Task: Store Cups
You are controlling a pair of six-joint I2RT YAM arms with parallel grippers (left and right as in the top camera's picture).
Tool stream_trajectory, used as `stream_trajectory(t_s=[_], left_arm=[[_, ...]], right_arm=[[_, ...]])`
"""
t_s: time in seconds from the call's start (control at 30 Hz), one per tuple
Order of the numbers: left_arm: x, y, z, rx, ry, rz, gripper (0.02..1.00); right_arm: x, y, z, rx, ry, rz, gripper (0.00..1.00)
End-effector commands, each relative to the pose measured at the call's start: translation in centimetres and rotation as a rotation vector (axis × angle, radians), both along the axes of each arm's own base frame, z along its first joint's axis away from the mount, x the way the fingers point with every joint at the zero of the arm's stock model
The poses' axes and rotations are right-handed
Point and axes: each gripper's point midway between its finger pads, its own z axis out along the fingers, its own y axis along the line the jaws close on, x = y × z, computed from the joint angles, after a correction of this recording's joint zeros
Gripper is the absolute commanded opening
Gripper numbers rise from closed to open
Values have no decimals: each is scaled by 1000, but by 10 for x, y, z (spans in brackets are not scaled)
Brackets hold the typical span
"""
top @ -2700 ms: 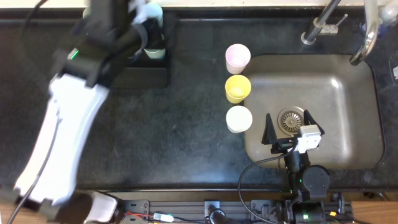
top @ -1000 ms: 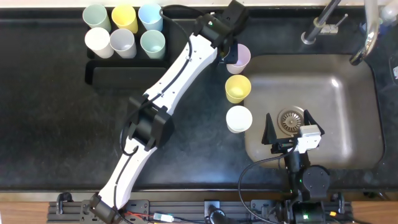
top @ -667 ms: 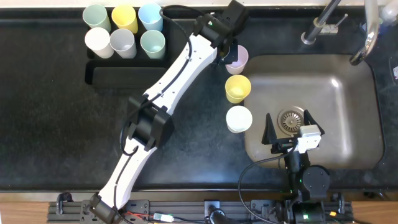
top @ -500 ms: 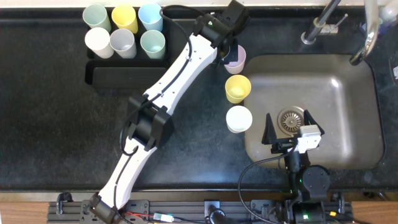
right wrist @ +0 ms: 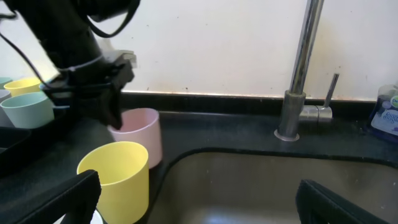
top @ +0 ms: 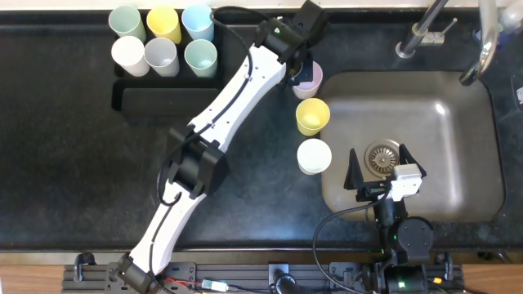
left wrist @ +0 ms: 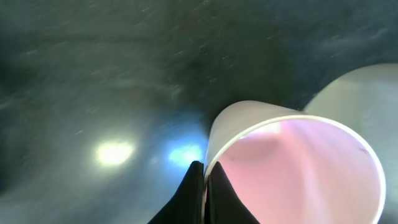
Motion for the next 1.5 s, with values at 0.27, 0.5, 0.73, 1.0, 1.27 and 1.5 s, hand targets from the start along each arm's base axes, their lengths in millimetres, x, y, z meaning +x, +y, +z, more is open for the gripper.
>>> stream_trajectory(t_s=[0.27,0.5,0.73,1.0,1.27,1.5], left_arm=[[-22,144,186,77,-308,337,34],[-38,240,205,84,-337,526,34],[-59,306,163,19,-271,678,34],[-80,353,112,31,-149,816,34],[-91,388,105,37,-131,1020,34],[-90,397,90,17,-107,1151,34]], right_arm=[[0,-2,-3,5,-2,-11,996],[0,-2,-3,5,-2,-11,996],[0,-2,-3,5,-1,-11,993],[0,-2,-3,5,-1,-11,996],[0,-2,-3,5,-2,-11,998],[0,-2,-3,5,-2,-11,998]])
